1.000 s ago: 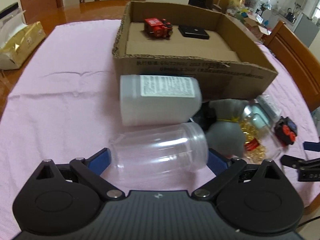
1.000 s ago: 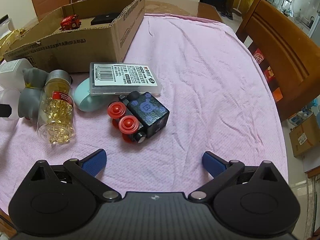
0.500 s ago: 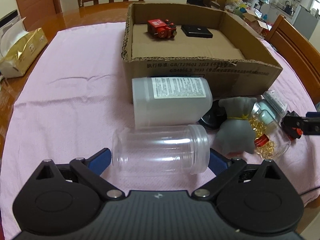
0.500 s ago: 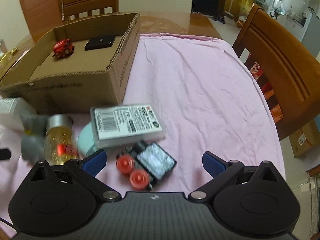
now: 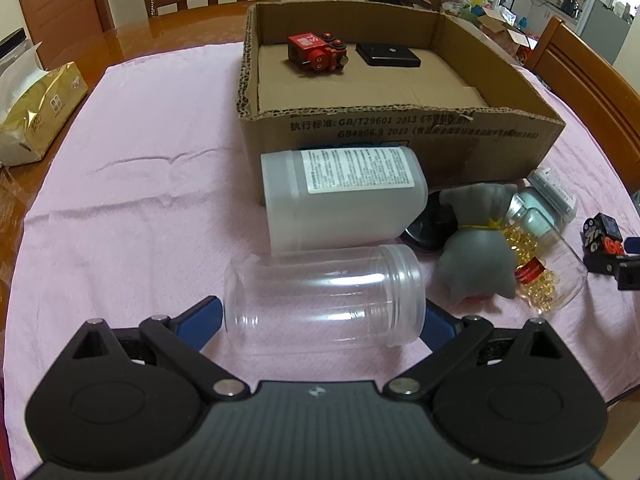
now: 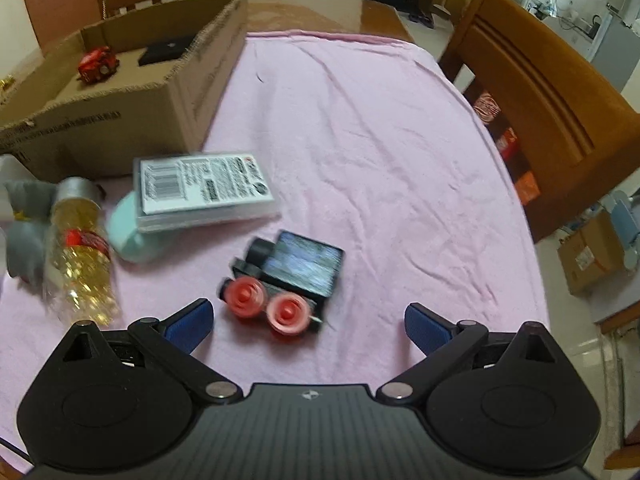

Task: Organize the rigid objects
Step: 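Close the right gripper on the black toy car while the left gripper grasps the clear jar, then open the left gripper over the box to drop the jar while the right drops the car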

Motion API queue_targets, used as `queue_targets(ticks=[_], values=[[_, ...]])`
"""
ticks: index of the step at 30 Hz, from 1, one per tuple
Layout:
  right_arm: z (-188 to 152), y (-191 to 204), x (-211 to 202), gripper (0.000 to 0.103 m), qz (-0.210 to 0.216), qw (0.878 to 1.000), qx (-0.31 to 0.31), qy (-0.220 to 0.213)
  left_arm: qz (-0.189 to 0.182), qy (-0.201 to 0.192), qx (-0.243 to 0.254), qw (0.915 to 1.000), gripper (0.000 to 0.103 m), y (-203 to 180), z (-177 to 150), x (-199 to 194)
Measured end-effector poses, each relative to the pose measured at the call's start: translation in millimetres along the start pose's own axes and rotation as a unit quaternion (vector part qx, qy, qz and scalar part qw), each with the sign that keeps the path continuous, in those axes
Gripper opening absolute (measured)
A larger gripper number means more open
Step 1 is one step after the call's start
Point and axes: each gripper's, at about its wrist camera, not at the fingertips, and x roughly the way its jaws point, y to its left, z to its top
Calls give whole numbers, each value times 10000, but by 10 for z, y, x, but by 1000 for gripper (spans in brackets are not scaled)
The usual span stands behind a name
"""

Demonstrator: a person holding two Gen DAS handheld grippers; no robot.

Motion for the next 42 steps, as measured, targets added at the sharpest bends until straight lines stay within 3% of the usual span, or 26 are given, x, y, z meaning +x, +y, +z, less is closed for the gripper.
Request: queue_targets(ticks=[4,12,19,23,29,36,42], values=[[66,111,19,87,133,9999,-21,-109,22,-23,-38,10000,100,-6,2,-5],[124,252,36,76,372,9980,-478,-192,44,-74,-95,9999,99,0,20,-10],[141,201,14,67,306,9984,-454,-152,162,-141,-168,9996,96,-33,58,-56],[151,188,15,59,274,9988,-393,-126,71,-116,-279,9995,90,-15,91,-58],[174,207,8,58,175,9988,-459,-52,-55,-28,-167,9998,90,6,98,-95],[194,197,-119,56,127,9962,-866,4,-157,-4,362,9992,90,-20,178,-303],[263,142,-338,56,392,9932,-1099,13,-388,-54,735,9965,90,-48,318,-629]])
